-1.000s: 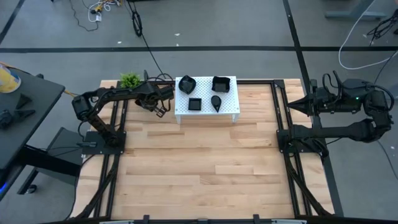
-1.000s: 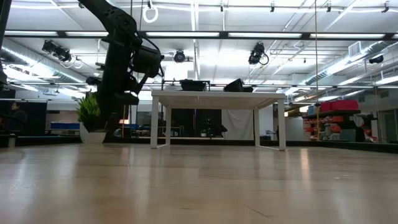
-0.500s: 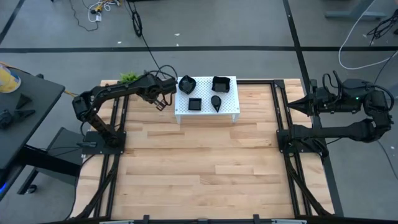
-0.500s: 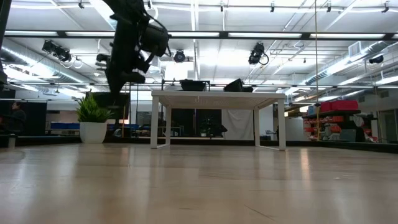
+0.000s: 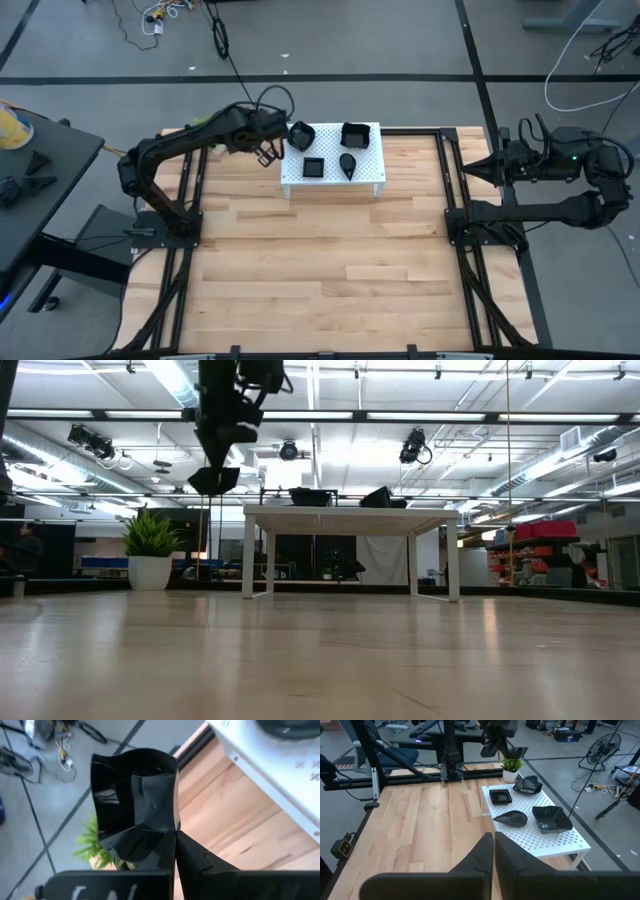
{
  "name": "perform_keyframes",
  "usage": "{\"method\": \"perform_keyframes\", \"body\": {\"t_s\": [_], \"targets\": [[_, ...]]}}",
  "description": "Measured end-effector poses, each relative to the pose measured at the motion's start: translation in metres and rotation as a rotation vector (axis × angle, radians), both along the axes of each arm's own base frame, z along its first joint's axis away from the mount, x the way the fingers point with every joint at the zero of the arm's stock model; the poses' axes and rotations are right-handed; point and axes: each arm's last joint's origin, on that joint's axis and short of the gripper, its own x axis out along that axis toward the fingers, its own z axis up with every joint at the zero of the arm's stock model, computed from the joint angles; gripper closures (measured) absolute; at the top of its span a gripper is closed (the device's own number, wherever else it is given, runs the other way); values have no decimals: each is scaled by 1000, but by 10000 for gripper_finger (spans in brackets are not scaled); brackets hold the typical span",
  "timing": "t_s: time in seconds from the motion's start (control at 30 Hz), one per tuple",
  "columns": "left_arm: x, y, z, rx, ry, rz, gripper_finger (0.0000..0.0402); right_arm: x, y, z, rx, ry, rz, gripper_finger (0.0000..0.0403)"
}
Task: Pick & Place Mini shaped plates
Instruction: Stack the distorted square plate on top of the distorted square plate on the shelf
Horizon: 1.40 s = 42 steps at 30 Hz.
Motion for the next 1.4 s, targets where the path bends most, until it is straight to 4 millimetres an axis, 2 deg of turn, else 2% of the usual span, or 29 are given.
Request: {"method": "perform_keyframes", "body": {"t_s": [0.43, 0.77, 1.07, 1.4], "targets": [[35, -2, 23, 102, 86, -186, 392, 0, 0, 0, 0, 0, 0, 383], [74, -3, 28, 166, 127, -350, 394, 0, 0, 0, 0, 0, 0, 383], [112, -16, 30, 224, 128, -511, 394, 0, 0, 0, 0, 1, 0, 383], [138, -24, 28, 247, 120, -605, 393, 0, 0, 0, 0, 1, 0, 383]]}}
